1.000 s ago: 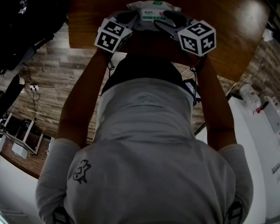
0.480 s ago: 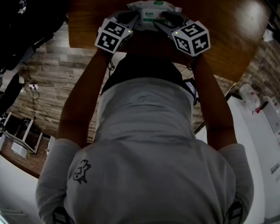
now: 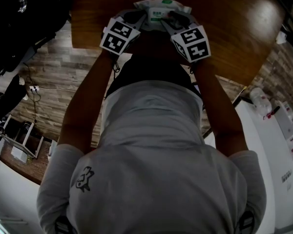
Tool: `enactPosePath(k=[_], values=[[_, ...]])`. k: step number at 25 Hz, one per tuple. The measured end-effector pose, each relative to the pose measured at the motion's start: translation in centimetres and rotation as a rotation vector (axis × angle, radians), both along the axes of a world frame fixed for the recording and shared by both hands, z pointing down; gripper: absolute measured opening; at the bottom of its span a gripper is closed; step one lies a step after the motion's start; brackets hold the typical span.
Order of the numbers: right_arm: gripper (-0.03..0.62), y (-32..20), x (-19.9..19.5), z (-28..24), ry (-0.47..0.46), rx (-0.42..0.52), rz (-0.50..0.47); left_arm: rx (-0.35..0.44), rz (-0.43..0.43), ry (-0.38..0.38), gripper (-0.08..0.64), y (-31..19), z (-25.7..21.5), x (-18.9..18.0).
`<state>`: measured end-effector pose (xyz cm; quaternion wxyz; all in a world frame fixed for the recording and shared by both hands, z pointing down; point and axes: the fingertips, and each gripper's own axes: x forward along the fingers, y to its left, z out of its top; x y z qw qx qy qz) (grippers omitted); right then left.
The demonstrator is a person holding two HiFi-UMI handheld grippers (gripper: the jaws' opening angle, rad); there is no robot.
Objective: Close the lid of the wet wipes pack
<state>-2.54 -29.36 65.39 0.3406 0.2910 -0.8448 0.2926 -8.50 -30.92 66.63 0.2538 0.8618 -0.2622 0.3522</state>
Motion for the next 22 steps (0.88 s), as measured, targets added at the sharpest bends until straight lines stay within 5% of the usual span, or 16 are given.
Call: enactPosePath(k=[22], values=[[0.181, 0.06, -0.90, 0.65, 0.074, 0.218, 0.029, 0.005, -0.013, -0.002, 0.012, -0.27, 0.50, -0.65]])
